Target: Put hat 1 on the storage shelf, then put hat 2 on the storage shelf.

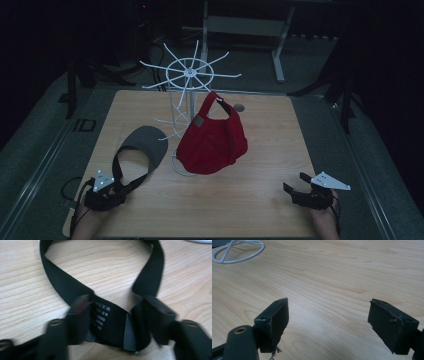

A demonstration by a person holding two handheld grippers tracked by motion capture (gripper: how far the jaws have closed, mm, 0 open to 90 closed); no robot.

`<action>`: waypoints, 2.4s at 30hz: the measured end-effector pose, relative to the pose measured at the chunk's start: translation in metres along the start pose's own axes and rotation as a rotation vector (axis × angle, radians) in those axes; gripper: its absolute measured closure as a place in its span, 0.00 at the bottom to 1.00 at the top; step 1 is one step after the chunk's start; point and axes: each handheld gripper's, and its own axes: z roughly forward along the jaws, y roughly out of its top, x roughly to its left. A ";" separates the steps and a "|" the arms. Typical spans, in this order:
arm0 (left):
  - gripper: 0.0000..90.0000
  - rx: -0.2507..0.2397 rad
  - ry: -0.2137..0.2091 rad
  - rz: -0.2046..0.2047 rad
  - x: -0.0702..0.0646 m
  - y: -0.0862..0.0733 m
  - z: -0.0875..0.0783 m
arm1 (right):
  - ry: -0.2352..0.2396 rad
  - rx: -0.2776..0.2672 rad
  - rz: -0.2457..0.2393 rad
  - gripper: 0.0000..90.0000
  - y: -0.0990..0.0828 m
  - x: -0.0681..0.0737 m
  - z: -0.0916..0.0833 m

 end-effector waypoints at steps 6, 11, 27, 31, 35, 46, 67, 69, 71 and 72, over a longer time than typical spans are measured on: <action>0.92 -0.011 0.021 -0.009 0.000 -0.001 -0.002 | 0.005 0.004 0.001 0.19 0.000 0.000 0.001; 0.93 -0.116 0.033 -0.002 0.004 0.005 -0.017 | 0.003 -0.001 0.011 0.19 0.000 -0.001 0.000; 0.93 -0.345 0.052 0.028 0.016 0.058 -0.070 | -0.009 -0.001 0.035 0.19 -0.002 -0.003 0.000; 0.93 -0.405 0.037 0.052 0.021 0.073 -0.080 | -0.007 0.000 0.040 0.19 -0.003 -0.003 0.001; 0.93 -0.450 0.001 0.063 0.023 0.088 -0.088 | -0.008 0.001 0.038 0.19 -0.003 -0.003 0.001; 0.93 -0.503 -0.013 0.139 0.015 0.121 -0.112 | -0.054 -0.006 0.067 0.19 -0.007 -0.009 0.002; 0.93 -0.700 -0.113 0.271 0.004 0.180 -0.181 | -0.072 -0.032 0.112 0.19 -0.014 -0.015 0.001; 0.93 -0.715 -0.120 0.288 0.000 0.187 -0.186 | -0.071 -0.028 0.110 0.19 -0.014 -0.015 0.001; 0.93 -0.729 -0.133 0.302 -0.003 0.192 -0.191 | -0.068 -0.031 0.112 0.19 -0.014 -0.015 0.001; 0.93 -0.734 -0.149 0.304 -0.004 0.194 -0.193 | -0.068 -0.030 0.113 0.19 -0.014 -0.015 0.001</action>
